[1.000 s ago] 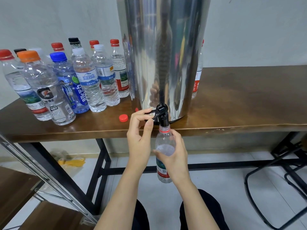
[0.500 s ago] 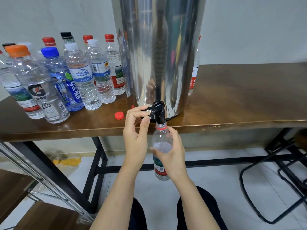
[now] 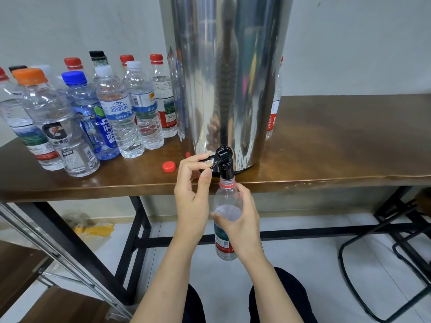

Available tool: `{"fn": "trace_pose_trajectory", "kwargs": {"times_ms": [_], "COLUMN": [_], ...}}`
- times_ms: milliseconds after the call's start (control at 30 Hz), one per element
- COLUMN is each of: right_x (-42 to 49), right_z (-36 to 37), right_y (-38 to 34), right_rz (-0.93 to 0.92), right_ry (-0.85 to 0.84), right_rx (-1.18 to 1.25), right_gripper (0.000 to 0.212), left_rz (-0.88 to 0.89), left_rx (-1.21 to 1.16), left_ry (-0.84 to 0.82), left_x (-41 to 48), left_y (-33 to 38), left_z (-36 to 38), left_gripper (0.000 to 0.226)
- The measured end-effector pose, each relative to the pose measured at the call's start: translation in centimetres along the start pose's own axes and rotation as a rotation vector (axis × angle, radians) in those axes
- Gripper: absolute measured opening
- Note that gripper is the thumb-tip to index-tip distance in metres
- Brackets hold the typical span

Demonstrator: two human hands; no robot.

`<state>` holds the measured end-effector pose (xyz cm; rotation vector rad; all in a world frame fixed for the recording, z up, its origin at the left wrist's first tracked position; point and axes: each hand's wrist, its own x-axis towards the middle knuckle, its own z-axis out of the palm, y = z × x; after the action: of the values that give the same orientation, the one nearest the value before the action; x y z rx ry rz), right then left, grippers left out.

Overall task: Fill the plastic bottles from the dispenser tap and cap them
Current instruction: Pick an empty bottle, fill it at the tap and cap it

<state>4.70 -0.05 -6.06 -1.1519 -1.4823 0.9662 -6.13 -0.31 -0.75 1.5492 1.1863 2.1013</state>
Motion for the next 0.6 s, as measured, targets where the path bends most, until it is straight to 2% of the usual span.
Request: {"fn": "trace_pose_trajectory", "kwargs": {"times_ms": [600], "right_x": [-0.10], "right_z": [0.20], "right_y": [-0.12], "right_rz": [0.001], "right_ry": [0.021], "right_rx": [-0.017], "right_gripper": [0.080], "left_rz": [-0.024], "left_rx": [0.009], "left_ry": [-0.019], "left_x": [0.02], "left_y": [0.22], "left_z": [-0.17], "left_gripper": [0.016]}}
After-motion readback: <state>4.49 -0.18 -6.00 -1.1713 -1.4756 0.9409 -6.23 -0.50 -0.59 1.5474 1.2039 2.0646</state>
